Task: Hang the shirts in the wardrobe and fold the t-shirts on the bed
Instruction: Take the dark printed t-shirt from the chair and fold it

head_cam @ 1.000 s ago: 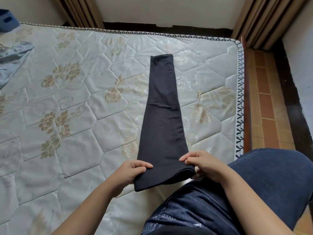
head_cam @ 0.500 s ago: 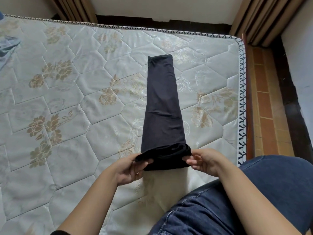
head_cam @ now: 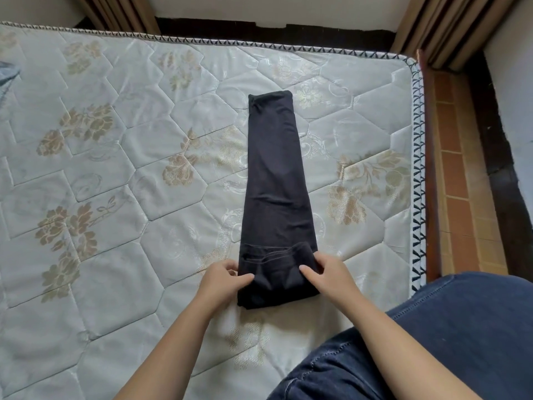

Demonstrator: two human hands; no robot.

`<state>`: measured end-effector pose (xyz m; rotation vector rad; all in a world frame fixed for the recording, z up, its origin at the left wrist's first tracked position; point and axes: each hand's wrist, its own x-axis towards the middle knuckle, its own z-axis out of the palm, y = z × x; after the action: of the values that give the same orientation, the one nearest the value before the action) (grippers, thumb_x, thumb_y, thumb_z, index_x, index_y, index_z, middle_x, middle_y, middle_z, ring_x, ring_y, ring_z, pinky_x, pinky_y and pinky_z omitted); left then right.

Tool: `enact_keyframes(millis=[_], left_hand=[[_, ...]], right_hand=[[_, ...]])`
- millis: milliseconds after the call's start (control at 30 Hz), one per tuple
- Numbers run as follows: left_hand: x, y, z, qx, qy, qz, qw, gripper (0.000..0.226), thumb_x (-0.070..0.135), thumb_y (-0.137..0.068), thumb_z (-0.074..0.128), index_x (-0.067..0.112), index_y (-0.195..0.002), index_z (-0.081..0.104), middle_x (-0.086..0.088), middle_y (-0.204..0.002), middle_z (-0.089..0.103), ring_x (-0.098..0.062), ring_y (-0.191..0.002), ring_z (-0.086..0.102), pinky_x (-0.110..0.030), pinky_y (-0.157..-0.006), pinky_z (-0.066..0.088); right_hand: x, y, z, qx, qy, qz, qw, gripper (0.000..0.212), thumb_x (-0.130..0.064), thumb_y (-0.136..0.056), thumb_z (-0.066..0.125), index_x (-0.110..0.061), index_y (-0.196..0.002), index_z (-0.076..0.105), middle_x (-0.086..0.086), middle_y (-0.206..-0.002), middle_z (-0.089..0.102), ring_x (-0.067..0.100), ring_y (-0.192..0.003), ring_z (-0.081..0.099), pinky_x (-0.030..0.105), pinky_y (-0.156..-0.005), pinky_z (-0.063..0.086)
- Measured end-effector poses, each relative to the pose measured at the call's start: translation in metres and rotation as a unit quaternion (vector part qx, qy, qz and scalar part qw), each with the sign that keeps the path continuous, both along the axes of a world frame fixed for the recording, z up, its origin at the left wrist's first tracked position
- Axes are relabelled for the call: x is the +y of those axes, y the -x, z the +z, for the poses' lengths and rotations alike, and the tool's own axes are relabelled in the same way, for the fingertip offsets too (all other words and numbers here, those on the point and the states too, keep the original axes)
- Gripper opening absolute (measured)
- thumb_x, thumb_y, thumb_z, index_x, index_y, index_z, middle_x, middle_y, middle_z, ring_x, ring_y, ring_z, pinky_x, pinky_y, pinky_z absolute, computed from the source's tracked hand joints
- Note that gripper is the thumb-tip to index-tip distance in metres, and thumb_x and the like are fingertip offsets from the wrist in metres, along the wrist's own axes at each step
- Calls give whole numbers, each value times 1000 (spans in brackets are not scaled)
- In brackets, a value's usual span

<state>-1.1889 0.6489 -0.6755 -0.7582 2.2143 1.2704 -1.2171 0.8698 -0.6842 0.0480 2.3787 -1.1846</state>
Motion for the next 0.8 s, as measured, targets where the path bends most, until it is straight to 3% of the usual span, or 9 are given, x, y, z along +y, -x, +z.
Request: enact_keyframes(millis=[100, 200, 300, 400, 467, 567, 667, 800], left_hand=[[9, 3, -5, 86, -8, 14, 996, 4, 16, -84, 64, 13, -87, 64, -7, -80, 66, -20, -77, 60, -36, -75, 48], [16, 6, -11, 126, -57, 60, 989, 11, 12, -94, 52, 22, -94, 57, -11, -89, 68, -24, -83, 63, -38, -79, 48], [22, 10, -28, 115, 57, 34, 991, 13, 16, -96, 48, 13, -83, 49, -16, -81, 63, -33, -81, 58, -36, -69, 41], [29, 15, -30, 116, 107, 42, 987, 24, 20, -98, 44, 14, -75, 41, -8, -72, 54, -32, -78, 53, -35, -65, 35], [28, 16, -30, 104, 130, 33, 986, 31, 24, -99, 43, 18, -69, 38, -3, -65, 49, -30, -73, 49, -35, -63, 33], [24, 13, -28, 92, 161, 6, 983, 42, 36, -99, 40, 16, -63, 34, -1, -58, 44, -28, -67, 45, -35, -60, 32], [23, 8, -28, 74, 220, -42, 972, 44, 47, -93, 48, 16, -63, 37, 2, -59, 46, -23, -66, 47, -32, -56, 30], [23, 7, -31, 56, 255, -63, 963, 35, 41, -95, 46, 20, -68, 41, 0, -67, 52, -23, -72, 50, -30, -59, 34]], right_hand=[[-1, -2, -2, 56, 29, -14, 998, 16, -17, -94, 52, -1, -94, 53, 12, -83, 61, 27, -78, 55, 31, -67, 37], [-2, 7, -3, 57, 25, -55, 996, 4, -13, -97, 46, -10, -96, 46, 10, -83, 59, 30, -80, 53, 32, -64, 31], [-8, 18, -14, 23, -56, -56, 997, 13, -18, -99, 42, -12, -90, 35, 17, -85, 58, 37, -84, 53, 35, -63, 29], [-13, 25, -20, -1, -98, -80, 992, 20, -24, -100, 40, -6, -92, 41, 22, -96, 60, 39, -94, 54, 37, -68, 32], [-10, 25, -19, -17, -82, -112, 990, 27, -28, -100, 41, -6, -85, 46, 18, -90, 58, 35, -89, 53, 37, -70, 34], [-4, 20, -21, -14, -56, -136, 989, 37, -30, -98, 44, -16, -66, 33, 6, -72, 49, 28, -76, 46, 36, -67, 33], [-2, 14, -21, 15, -35, -104, 994, 38, -29, -98, 46, -20, -65, 30, -1, -65, 44, 25, -71, 43, 34, -63, 29], [1, 19, -23, 20, -40, -61, 997, 36, -29, -97, 48, -19, -66, 31, 3, -69, 48, 27, -73, 47, 35, -63, 30]])
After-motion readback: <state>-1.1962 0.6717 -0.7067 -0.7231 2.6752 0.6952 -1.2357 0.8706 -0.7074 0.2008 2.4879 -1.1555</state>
